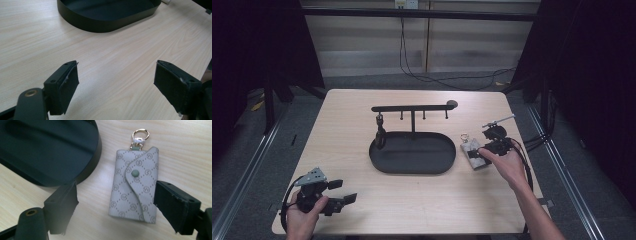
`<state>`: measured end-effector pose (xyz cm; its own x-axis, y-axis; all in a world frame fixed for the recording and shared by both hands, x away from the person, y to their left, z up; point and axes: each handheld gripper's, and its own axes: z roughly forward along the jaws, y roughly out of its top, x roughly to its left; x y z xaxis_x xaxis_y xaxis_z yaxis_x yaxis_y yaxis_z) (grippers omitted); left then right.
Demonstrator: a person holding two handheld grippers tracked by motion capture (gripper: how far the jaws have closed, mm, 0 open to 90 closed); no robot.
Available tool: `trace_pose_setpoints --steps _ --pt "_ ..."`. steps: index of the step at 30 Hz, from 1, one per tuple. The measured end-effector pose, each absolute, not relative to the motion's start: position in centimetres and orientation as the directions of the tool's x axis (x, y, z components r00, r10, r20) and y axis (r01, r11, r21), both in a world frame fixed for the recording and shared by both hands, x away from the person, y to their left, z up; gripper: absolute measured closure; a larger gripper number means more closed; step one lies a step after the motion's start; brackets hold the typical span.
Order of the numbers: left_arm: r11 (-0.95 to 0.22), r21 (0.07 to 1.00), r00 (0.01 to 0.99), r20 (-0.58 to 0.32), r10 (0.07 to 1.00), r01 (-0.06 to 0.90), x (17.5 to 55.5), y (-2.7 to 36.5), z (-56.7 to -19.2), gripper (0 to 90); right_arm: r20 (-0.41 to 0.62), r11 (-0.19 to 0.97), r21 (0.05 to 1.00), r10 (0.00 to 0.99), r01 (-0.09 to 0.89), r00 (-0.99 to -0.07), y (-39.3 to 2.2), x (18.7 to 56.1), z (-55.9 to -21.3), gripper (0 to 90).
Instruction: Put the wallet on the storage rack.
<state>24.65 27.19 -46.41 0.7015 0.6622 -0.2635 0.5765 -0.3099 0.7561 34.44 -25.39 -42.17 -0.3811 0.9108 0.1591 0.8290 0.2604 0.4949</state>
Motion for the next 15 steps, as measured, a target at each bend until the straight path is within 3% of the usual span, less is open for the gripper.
trace_pose_setpoints --steps 15 --pt "-0.329 0.760 0.726 -0.261 0.636 0.561 24.4 26.7 -46.2 19.4 0.188 0.243 0.436 0.917 0.867 -0.352 -25.5 37.6 -43.1 20.8"
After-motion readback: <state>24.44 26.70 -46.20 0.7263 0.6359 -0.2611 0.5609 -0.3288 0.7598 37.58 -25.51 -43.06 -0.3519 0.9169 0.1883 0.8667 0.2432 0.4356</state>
